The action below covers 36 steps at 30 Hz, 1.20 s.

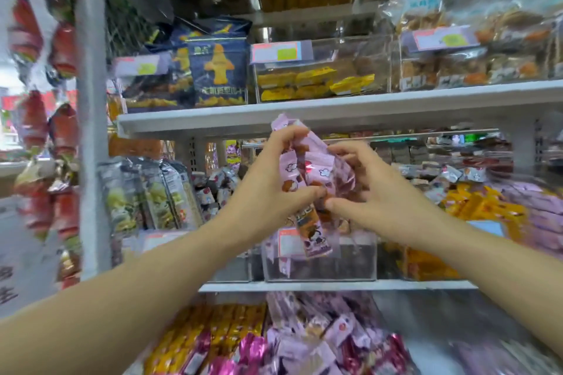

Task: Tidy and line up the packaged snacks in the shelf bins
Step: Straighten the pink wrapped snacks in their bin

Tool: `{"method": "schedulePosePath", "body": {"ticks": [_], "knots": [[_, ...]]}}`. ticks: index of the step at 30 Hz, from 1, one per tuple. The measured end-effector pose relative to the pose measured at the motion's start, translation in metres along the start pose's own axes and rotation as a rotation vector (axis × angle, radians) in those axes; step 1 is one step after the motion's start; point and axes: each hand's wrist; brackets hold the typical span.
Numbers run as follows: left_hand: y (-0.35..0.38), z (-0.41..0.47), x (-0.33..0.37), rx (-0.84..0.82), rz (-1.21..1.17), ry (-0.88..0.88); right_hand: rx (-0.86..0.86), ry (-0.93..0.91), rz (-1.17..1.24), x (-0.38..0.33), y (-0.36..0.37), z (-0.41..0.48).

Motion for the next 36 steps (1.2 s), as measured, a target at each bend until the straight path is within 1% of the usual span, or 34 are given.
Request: {"method": "schedulePosePath", "body": {"ticks": [5, 8, 12, 16, 19, 21, 24, 26, 29, 32, 35, 36], "knots": [[0.009, -0.043, 0.0, -0.021, 0.061, -0.049, 0.056, 0.023, 0.074, -0.003, 0.032, -0.036], [0.014, -0.064, -0.004, -0.06, 0.062, -0.113, 0.052, 0.081, 0.102, 0.0, 0.045, -0.058], [0.02, -0.098, -0.019, -0.128, 0.182, -0.128, 0.007, 0.12, 0.01, 0.01, 0.056, -0.087], [0.031, -0.132, -0.049, -0.205, 0.288, -0.161, -0.079, 0.17, -0.119, 0.029, 0.068, -0.116], [0.04, -0.147, -0.078, -0.204, 0.341, -0.168, -0.149, 0.232, -0.213, 0.05, 0.078, -0.128], [0.045, -0.15, -0.096, -0.163, 0.417, -0.097, -0.185, 0.285, -0.272, 0.064, 0.083, -0.131], [0.051, -0.151, -0.115, -0.113, 0.594, 0.136, -0.198, 0.336, -0.343, 0.083, 0.092, -0.129], [0.056, -0.15, -0.128, -0.104, 0.649, 0.268, -0.2, 0.361, -0.372, 0.093, 0.1, -0.125], [0.064, -0.147, -0.142, -0.107, 0.686, 0.359, -0.201, 0.371, -0.408, 0.105, 0.114, -0.117], [0.072, -0.146, -0.158, -0.152, 0.72, 0.363, -0.199, 0.357, -0.455, 0.118, 0.127, -0.113], [0.078, -0.146, -0.171, -0.206, 0.701, 0.283, -0.194, 0.396, -0.553, 0.123, 0.136, -0.106], [0.08, -0.144, -0.173, -0.234, 0.696, 0.224, -0.197, 0.408, -0.601, 0.125, 0.139, -0.103]]}}
Point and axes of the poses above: each hand's wrist, its own z-axis towards the middle knuckle, its own y-axis out of the palm, x = y × z, and after that the axes turned 4 degrees about -x, right-handed
